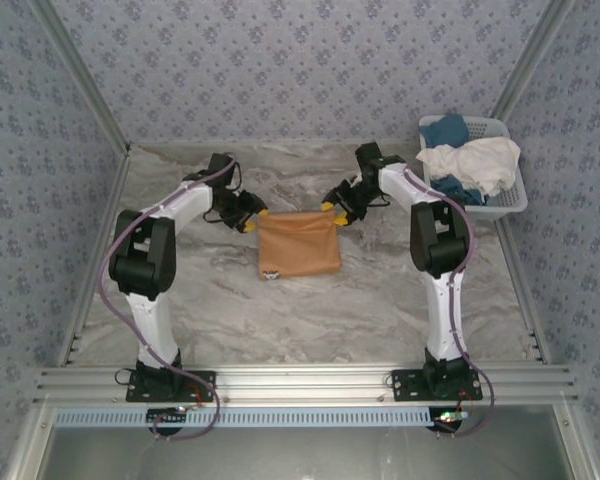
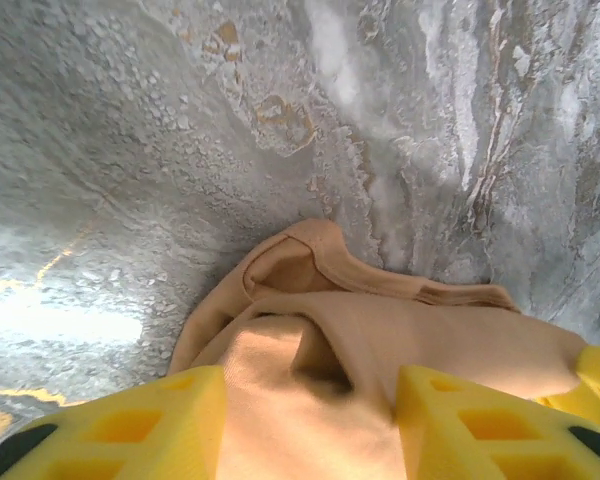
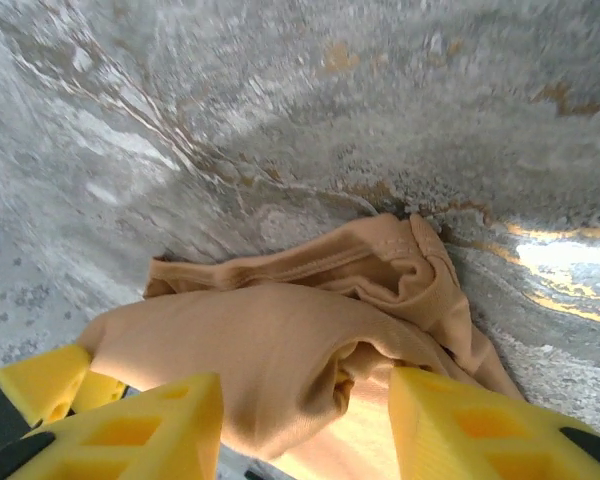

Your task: Fold and stack the t-shirts

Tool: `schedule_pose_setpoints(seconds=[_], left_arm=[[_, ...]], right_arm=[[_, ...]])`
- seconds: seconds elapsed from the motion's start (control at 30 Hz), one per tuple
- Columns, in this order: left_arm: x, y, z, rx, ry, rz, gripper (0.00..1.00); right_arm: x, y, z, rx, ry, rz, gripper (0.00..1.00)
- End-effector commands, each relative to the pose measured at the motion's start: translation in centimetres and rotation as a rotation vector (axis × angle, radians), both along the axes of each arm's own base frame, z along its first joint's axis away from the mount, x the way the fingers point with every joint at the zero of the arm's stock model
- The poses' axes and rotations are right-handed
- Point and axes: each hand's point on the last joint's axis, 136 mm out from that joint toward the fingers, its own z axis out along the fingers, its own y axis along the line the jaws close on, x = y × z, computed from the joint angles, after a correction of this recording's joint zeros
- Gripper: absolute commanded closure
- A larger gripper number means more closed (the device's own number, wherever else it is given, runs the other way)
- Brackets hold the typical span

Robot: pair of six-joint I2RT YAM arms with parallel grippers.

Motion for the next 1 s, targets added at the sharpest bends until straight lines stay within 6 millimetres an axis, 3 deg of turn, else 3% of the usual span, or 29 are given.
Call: schedule_pose_setpoints(seconds=[0.0,0.17,0.3,0.43,0.5,0.73,0.97], left_arm=[[-1.2,0.7,3.8,0.068,-0.077,-0.025,0.5],[-5.8,0.0,4.6,0.034,-0.058,0.008,0.5],[-8.3,-1.2,4.7,-0.019,-0.026,0.057,0.55],[-11.1,-2.0,4.2,-0.066,0.066,0.153,0.58],[-12.3,-3.3,3.6,-0.126,0.119,0.221,0.57],[-13.5,-10.0,2.5,-0.299,0.201,0.409,0.44],[-14.9,-11.5,-0.7,-0.341,0.287,0.687,0.39]], right_arm=[[0.7,-0.8,4.0,-0.023,-0.136,0.006,0.46],[-2.9,-2.5,4.3,-0.064,-0.169,-0.022,0.47],[-6.0,-1.9,4.4,-0.036,-0.201,-0.042,0.58],[-9.3,-1.8,4.0,-0.048,-0.19,-0.03,0.63],[-11.2,-2.3,2.7,-0.047,-0.151,-0.043,0.63],[-13.3,-2.8,2.8,0.001,-0.12,-0.059,0.61],[-13.8,-3.8,5.0,0.044,-0.14,-0.07,0.6]])
